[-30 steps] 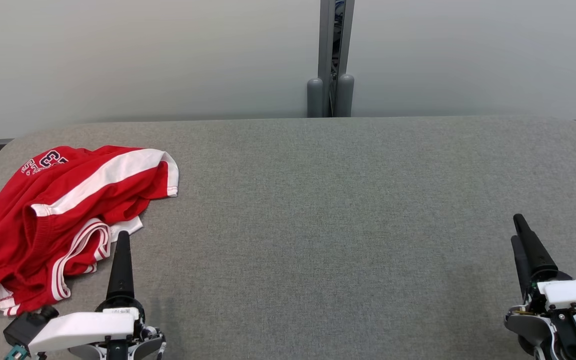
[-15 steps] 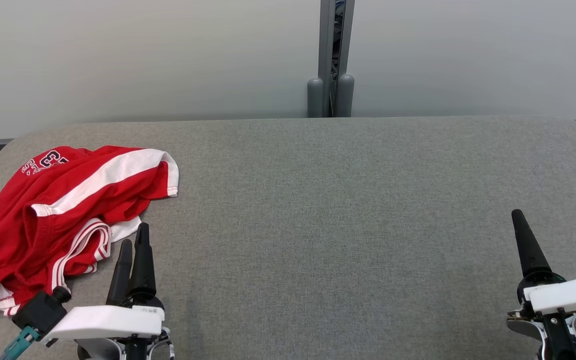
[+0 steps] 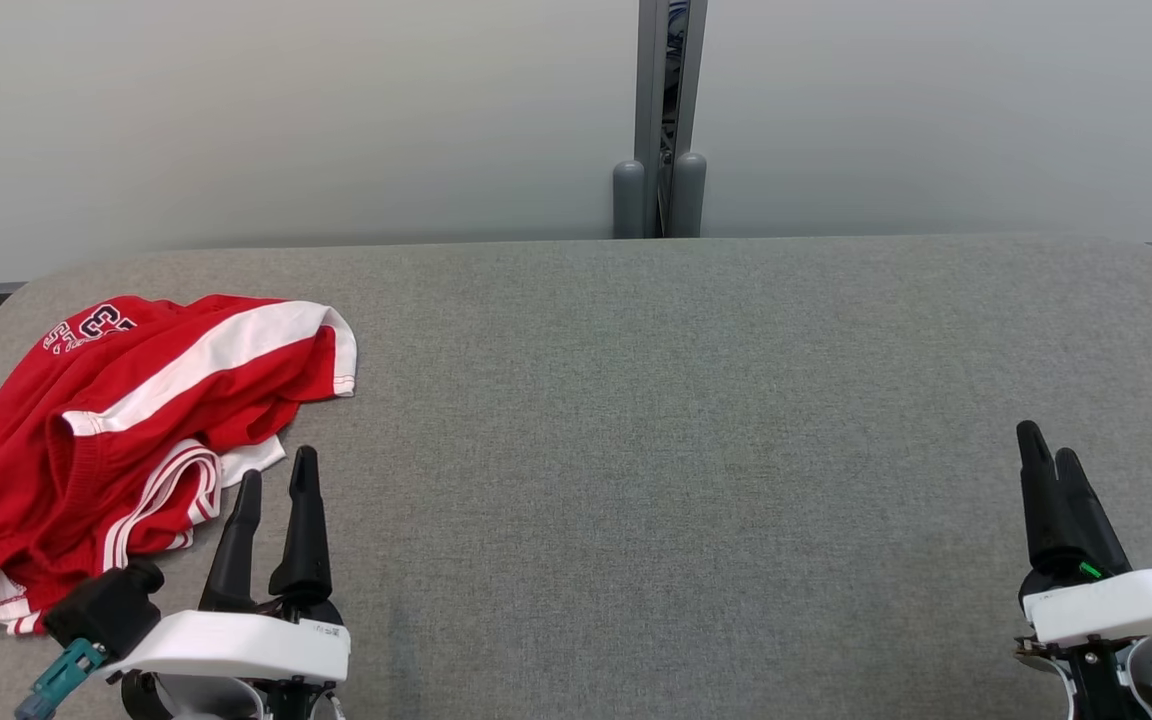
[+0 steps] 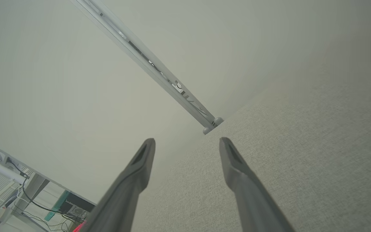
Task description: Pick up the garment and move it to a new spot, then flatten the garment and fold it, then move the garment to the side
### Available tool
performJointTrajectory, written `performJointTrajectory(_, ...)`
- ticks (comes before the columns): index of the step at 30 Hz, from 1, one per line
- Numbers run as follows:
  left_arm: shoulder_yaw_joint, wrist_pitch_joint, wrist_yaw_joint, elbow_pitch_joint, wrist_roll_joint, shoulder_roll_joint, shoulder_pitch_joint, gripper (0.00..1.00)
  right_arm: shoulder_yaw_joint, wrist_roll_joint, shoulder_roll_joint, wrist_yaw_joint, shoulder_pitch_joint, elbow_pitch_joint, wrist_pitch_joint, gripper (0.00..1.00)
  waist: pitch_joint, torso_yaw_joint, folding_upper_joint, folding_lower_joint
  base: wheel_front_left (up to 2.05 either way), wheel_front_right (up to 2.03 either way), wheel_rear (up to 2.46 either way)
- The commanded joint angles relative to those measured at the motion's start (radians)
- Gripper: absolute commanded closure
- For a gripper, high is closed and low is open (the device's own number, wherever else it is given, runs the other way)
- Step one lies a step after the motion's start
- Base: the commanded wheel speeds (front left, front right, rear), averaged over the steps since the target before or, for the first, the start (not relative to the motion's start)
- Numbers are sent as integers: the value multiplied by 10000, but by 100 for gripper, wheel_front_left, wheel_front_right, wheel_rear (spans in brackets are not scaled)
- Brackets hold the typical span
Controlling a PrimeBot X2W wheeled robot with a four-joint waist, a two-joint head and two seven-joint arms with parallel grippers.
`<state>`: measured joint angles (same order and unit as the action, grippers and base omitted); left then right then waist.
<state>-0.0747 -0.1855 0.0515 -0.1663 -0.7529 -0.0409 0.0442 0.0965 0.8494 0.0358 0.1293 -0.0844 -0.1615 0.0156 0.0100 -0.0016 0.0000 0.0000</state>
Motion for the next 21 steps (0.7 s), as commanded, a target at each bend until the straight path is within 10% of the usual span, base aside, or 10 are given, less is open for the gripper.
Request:
performJointTrajectory(1, 36, -62, -65, 44, 443, -102, 78, 0, -36, -437, 107, 16, -10, 240, 178, 0, -7, -3, 0, 0, 0, 0, 0)
performJointTrajectory(21, -8, -317, -291, -782, 2984, -259, 113, 0, -456, -3252, 133, 18, 340, 379, 1003, 0, -126, -59, 0, 0, 0, 0, 0)
